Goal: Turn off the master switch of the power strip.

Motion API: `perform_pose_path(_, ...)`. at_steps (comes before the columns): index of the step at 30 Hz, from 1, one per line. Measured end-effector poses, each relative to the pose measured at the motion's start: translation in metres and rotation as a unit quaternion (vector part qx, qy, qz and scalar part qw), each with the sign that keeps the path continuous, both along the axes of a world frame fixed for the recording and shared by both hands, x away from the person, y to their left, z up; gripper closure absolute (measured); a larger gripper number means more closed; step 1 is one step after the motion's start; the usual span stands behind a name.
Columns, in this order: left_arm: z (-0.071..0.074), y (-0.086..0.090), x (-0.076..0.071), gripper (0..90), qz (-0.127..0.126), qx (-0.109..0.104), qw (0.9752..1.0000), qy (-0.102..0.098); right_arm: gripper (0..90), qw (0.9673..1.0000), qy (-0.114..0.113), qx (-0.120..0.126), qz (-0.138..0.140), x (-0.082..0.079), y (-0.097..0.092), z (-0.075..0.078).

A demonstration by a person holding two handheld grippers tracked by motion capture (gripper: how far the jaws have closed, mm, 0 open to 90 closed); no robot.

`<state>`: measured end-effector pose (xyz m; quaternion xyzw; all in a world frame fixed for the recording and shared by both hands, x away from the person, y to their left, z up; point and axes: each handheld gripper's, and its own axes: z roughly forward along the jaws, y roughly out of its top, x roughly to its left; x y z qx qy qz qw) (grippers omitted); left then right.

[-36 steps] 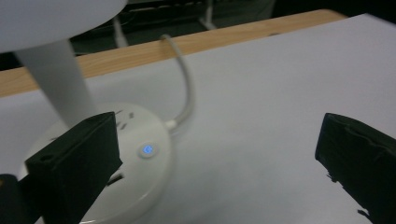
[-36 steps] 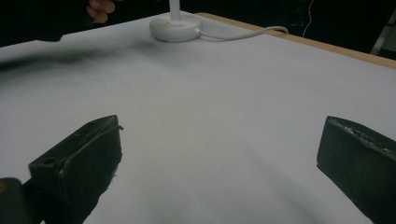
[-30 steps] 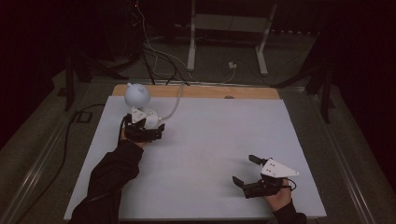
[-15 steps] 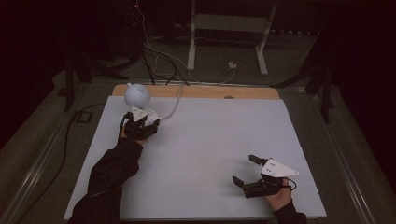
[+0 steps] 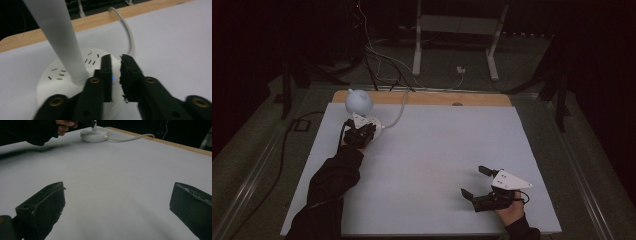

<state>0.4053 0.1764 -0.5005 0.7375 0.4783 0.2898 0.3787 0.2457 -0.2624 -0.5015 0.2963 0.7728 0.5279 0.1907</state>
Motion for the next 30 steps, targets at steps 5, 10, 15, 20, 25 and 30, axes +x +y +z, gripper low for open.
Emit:
perform_pose_path(5,-0.004,-0.003,0.003,90.0,-0.011,0.010,0.9999,0.004,0.0,1.0000,0.000,0.001,0.000,0.000,0.000,0.000)
perform_pose_path(10,-0.007,-0.005,0.007,90.0,-0.009,0.019,0.9998,0.006,0.0,1.0000,0.000,0.001,0.001,0.000,0.000,0.000)
perform_pose_path(15,-0.011,-0.004,0.011,90.0,-0.002,0.024,0.9997,0.008,0.0,1.0000,0.000,0.001,0.001,0.000,0.000,0.000)
perform_pose_path(20,-0.015,-0.006,0.013,90.0,0.001,0.036,0.9993,0.006,0.0,1.0000,0.000,0.002,0.002,0.000,0.000,0.000)
perform_pose_path(25,-0.017,-0.008,0.012,90.0,-0.001,0.051,0.9987,0.000,0.0,1.0000,0.000,0.001,0.002,0.000,0.000,0.000)
perform_pose_path(30,-0.018,-0.013,0.010,90.0,-0.005,0.094,0.9955,-0.017,0.0,1.0000,0.001,-0.001,0.003,0.000,0.000,0.000)
